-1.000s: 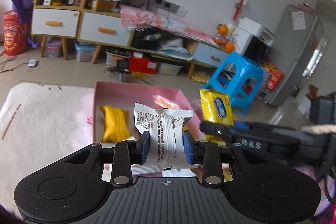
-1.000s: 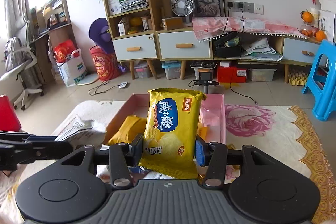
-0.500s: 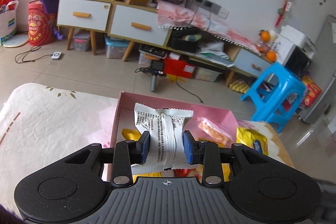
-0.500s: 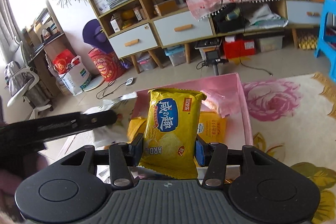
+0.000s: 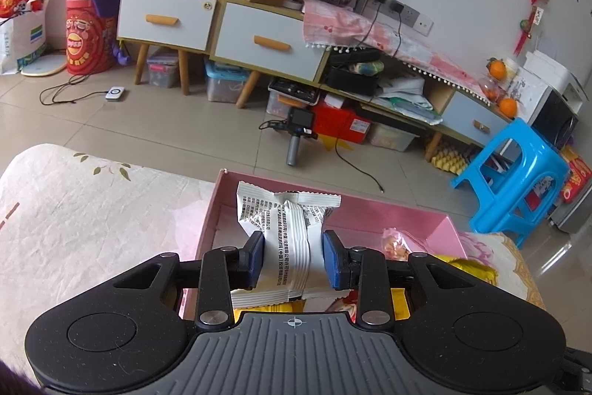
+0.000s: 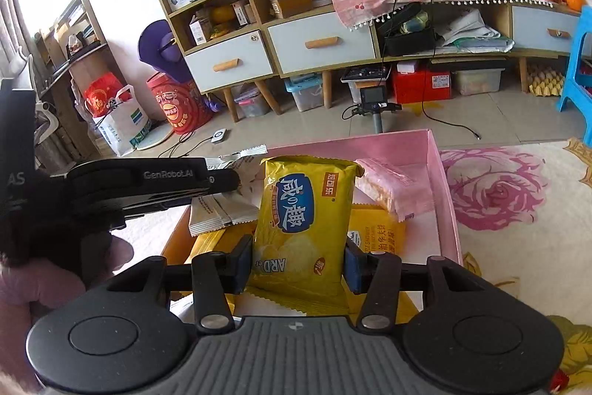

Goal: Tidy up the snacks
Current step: 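Carry the white packet and yellow chips bag over the pink box with both tools, then open both tools to drop the white packet and chips bag in the box, then move both tools back over the snack pile beside the box, then grasp the clear-wrapped pastry with the left tool while the right grasps the wafer biscuit pack, then carry the pastry and wafer pack over the pink box with both tools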

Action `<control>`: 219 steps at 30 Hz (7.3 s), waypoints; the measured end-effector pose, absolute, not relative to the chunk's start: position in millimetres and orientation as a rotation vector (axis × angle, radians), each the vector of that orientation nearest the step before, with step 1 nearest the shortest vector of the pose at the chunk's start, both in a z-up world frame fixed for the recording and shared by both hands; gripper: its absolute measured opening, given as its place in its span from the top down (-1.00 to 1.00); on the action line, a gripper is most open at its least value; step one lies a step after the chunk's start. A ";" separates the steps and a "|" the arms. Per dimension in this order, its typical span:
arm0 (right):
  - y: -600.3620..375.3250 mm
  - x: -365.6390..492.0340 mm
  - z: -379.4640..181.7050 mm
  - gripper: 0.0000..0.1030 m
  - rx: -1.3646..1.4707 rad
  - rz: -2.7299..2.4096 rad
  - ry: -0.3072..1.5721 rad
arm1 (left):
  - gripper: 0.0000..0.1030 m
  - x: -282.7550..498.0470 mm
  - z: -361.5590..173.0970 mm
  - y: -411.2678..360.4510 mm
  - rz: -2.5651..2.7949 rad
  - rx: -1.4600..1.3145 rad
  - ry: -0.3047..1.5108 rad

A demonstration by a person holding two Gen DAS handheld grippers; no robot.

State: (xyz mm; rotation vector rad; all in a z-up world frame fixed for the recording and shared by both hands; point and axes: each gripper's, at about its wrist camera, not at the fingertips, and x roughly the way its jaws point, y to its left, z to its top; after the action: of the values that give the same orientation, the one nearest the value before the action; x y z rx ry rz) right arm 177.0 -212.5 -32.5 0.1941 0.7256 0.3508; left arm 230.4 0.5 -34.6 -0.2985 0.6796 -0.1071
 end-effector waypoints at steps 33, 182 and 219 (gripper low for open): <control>-226.9 123.8 7.0 -0.68 0.111 0.334 0.657 | -0.58 132.2 9.8 20.7 -0.169 -0.161 0.680; -243.5 82.7 2.6 0.48 0.060 0.308 0.733 | 0.75 52.3 18.5 -4.4 -0.456 -0.077 0.679; -266.5 183.8 -40.1 0.46 0.313 0.207 0.750 | 0.74 227.4 -17.7 -57.4 -0.271 -0.180 0.712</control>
State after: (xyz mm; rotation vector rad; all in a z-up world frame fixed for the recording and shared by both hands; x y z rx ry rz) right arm 183.8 -266.5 -40.1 0.3134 0.7501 0.2069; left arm 227.4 -57.4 -17.7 -0.1798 0.7124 -0.2709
